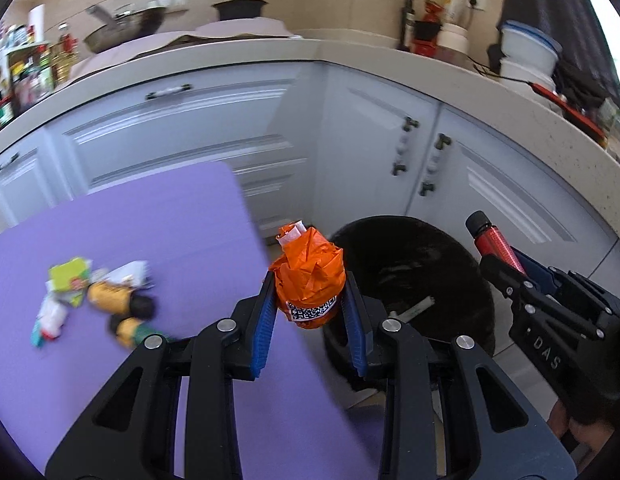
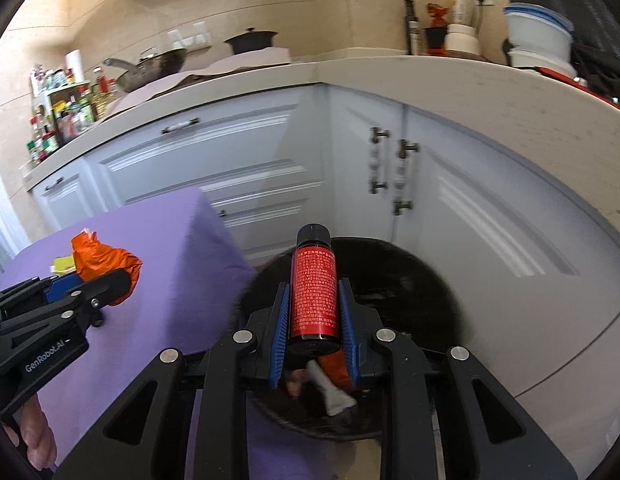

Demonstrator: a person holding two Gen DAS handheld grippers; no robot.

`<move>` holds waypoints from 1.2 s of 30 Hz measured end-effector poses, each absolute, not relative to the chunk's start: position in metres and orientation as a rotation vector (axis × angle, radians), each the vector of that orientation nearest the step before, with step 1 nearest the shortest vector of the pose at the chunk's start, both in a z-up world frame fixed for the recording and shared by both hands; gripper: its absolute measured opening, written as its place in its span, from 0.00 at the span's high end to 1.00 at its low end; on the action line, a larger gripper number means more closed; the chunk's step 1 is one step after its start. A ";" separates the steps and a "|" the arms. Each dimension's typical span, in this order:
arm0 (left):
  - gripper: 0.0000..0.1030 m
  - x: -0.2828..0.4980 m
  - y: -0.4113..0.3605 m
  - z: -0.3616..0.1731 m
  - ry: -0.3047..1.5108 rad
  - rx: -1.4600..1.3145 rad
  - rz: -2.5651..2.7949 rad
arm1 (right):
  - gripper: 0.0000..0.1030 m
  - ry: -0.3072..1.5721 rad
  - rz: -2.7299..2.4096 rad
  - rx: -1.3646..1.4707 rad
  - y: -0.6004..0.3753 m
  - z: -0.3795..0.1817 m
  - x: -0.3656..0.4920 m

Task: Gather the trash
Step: 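Carry the orange bag and red bottle over the bin and release both, then return both tools to the table toward the green bottle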

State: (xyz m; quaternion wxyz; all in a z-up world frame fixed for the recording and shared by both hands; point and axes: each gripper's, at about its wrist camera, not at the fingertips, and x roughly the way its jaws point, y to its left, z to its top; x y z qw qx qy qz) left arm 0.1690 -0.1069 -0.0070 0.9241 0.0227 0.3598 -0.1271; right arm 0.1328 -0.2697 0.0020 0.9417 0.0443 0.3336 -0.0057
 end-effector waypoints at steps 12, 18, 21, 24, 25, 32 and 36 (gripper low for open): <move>0.70 0.206 -0.172 -0.036 0.793 0.126 -0.261 | 0.76 0.689 -0.114 0.073 -0.307 -0.024 0.147; 0.70 0.216 -0.187 -0.046 0.807 0.146 -0.255 | 0.76 0.700 -0.132 0.081 -0.318 -0.034 0.155; 0.69 0.221 -0.194 -0.052 0.818 0.153 -0.259 | 0.76 0.690 -0.146 0.077 -0.321 -0.035 0.158; 0.53 0.227 -0.199 -0.058 0.839 0.157 -0.267 | 0.73 0.682 -0.151 0.087 -0.325 -0.035 0.163; 0.50 0.228 -0.199 -0.059 0.839 0.156 -0.266 | 0.69 0.684 -0.150 0.091 -0.326 -0.036 0.164; 0.42 0.226 -0.189 -0.055 0.840 0.112 -0.252 | 0.50 0.668 -0.161 0.082 -0.325 -0.030 0.162; 0.36 0.214 -0.171 -0.045 0.814 0.101 -0.234 | 0.44 0.660 -0.142 0.077 -0.316 -0.025 0.161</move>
